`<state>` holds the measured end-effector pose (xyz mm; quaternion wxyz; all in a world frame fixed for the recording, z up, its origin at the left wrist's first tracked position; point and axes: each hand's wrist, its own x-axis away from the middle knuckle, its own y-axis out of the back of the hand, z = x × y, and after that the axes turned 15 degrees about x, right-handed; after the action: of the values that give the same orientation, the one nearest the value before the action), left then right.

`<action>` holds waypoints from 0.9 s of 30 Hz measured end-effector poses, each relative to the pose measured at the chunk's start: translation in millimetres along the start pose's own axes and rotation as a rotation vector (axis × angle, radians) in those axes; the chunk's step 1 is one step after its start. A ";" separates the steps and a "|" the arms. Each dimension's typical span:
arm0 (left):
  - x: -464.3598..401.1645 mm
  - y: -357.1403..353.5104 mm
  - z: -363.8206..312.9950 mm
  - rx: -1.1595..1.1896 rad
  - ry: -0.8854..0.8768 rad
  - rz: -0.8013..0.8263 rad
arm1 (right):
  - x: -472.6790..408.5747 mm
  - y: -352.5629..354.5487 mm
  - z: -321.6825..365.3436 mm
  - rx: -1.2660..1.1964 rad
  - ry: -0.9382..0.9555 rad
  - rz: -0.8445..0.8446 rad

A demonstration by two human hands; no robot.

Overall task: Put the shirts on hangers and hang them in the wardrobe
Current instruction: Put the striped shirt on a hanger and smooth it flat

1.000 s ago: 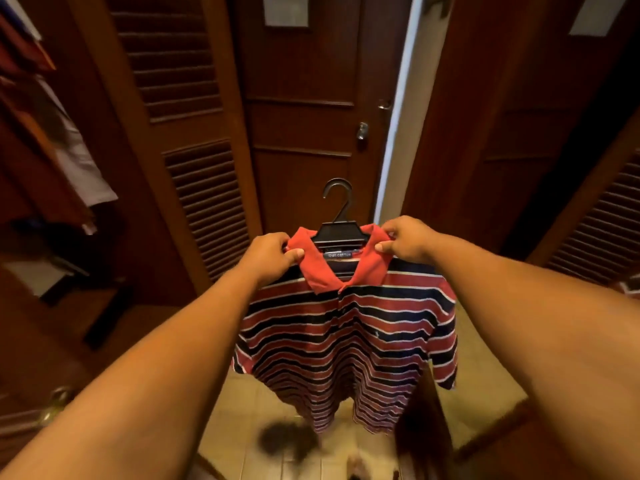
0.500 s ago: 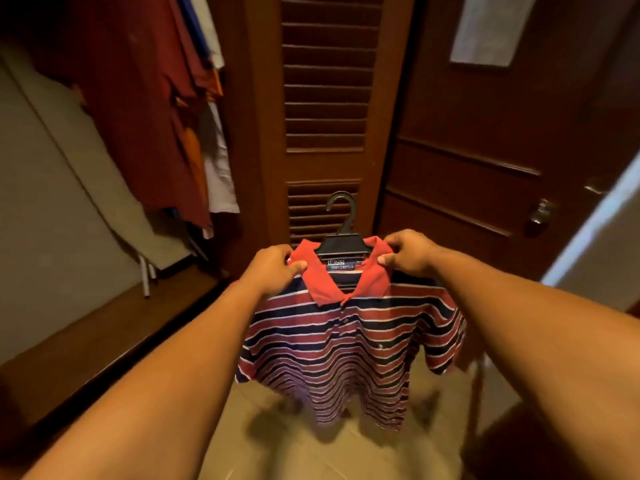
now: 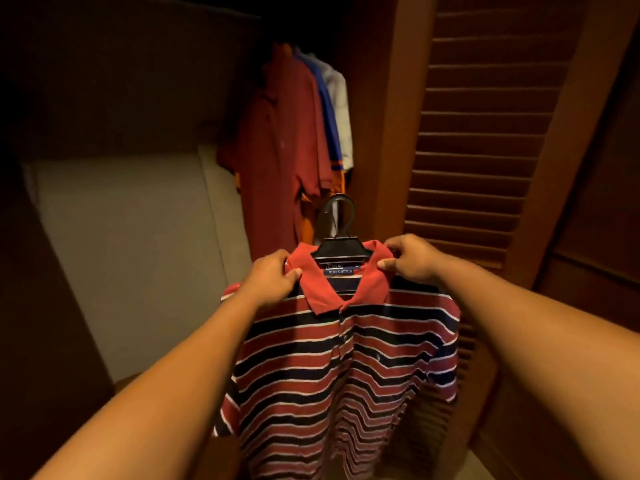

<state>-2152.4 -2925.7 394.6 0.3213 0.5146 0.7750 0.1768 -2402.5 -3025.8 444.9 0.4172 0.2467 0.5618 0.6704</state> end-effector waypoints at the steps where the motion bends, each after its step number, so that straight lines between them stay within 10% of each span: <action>1: -11.3 10.2 -2.5 -0.003 -0.005 -0.034 | -14.0 10.1 7.0 0.011 0.036 -0.022; 14: -143.8 123.6 -73.6 -0.231 -0.134 -0.498 | -149.6 164.8 65.8 0.075 0.384 -0.198; 27: -270.5 157.4 -100.9 -0.091 -0.208 -0.721 | -211.7 248.2 104.2 0.215 0.326 -0.329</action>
<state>-2042.0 -3102.2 649.0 0.4623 0.2090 0.8611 0.0333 -2277.0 -3151.0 738.0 0.3958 0.0837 0.7224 0.5608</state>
